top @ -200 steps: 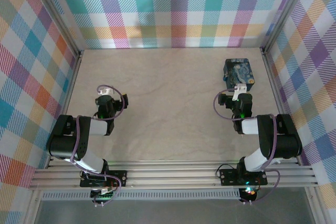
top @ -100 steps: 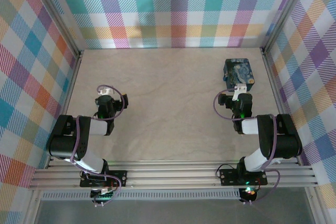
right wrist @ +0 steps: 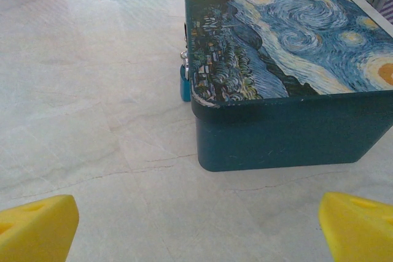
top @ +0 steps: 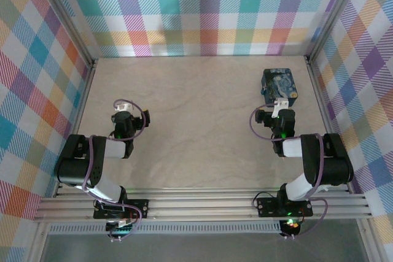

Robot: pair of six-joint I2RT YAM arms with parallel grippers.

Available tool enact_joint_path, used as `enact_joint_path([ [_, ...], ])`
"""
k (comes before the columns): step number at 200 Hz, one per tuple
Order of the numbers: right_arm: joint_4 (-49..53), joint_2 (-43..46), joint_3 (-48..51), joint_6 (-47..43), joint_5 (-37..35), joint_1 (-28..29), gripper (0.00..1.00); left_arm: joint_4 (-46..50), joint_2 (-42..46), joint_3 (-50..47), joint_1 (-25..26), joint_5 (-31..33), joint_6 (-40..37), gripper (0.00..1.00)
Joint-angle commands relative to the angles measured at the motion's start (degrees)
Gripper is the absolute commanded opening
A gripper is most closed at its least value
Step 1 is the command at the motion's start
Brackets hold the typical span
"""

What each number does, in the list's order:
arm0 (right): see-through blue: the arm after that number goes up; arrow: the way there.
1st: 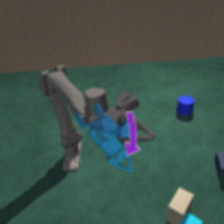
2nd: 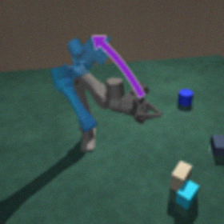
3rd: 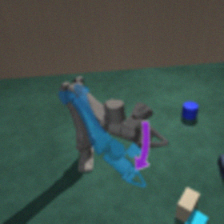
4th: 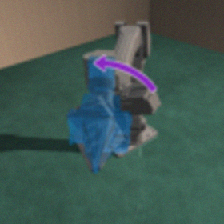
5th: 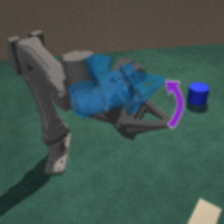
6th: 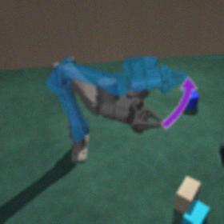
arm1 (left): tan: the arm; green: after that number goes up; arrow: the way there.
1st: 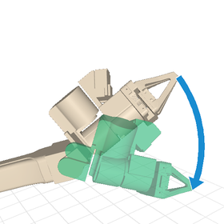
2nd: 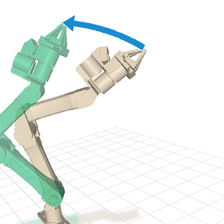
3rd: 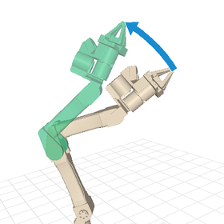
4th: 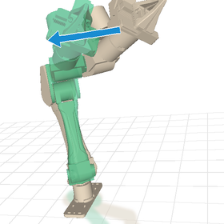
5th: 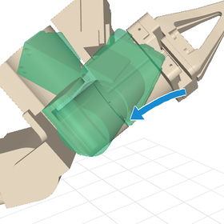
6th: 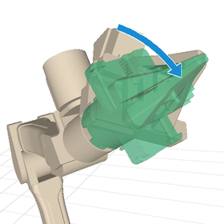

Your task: Unlock the padlock with the key

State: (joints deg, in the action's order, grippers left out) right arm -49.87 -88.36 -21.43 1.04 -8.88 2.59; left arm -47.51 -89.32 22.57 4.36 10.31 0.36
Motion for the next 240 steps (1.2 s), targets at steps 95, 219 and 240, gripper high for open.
enact_joint_path([
  [95, 11.9, 5.2, -5.7, -0.2, 3.1, -0.4, 1.00, 10.4, 6.3, 3.6, 0.0, 0.1, -0.2, 1.00],
  [219, 72.4, -15.9, -59.9, 11.6, 6.0, -0.2, 0.83, 47.9, 10.0, 23.1, 0.3, -23.1, 11.0, 0.94],
  [240, 77.1, -22.6, -67.3, 10.2, 5.9, 0.2, 0.82, 48.8, 10.2, 23.0, 0.8, -27.5, 12.7, 0.93],
])
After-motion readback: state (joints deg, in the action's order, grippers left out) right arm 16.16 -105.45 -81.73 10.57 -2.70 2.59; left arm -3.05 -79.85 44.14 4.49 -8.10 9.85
